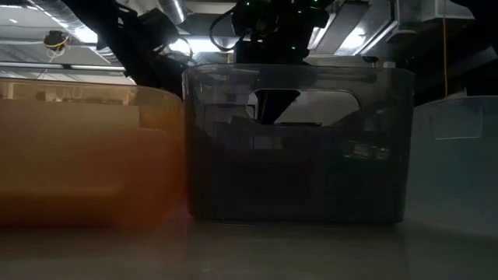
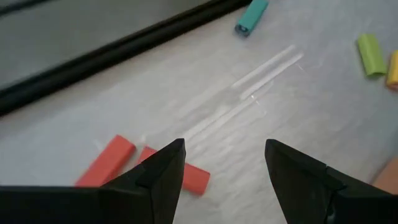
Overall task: Sort blocks
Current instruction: Put the left green block into the top orange bin, then put the bottom orange block into the green bin
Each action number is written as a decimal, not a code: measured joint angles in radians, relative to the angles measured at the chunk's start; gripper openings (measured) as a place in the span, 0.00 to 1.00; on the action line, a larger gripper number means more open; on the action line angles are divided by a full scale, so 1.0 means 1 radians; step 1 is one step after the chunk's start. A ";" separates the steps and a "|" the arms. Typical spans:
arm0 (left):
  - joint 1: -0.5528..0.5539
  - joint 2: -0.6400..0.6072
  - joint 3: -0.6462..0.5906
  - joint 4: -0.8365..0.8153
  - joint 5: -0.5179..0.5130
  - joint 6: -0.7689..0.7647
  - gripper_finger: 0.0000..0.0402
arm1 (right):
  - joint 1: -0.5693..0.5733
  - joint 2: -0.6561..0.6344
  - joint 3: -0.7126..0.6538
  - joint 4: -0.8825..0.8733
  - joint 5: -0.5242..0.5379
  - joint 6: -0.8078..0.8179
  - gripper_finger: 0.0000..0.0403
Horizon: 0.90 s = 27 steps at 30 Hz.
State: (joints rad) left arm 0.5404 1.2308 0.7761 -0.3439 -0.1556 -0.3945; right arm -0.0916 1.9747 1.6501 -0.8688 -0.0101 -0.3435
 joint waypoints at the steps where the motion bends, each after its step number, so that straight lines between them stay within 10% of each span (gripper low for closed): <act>1: 0.002 0.004 0.000 -0.004 0.000 -0.027 0.52 | 0.000 0.000 0.000 0.000 0.000 0.000 0.33; 12: 0.036 0.010 0.000 -0.115 0.085 -0.313 0.52 | -0.002 0.000 0.000 0.006 0.022 0.029 0.55; 27: 0.037 0.168 0.000 -0.084 0.086 -0.585 0.52 | -0.034 0.000 0.000 0.002 0.195 0.003 0.56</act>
State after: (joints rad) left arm 0.5773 1.3992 0.7761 -0.4283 -0.0698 -0.9794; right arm -0.1258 1.9745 1.6505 -0.8663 0.1844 -0.3410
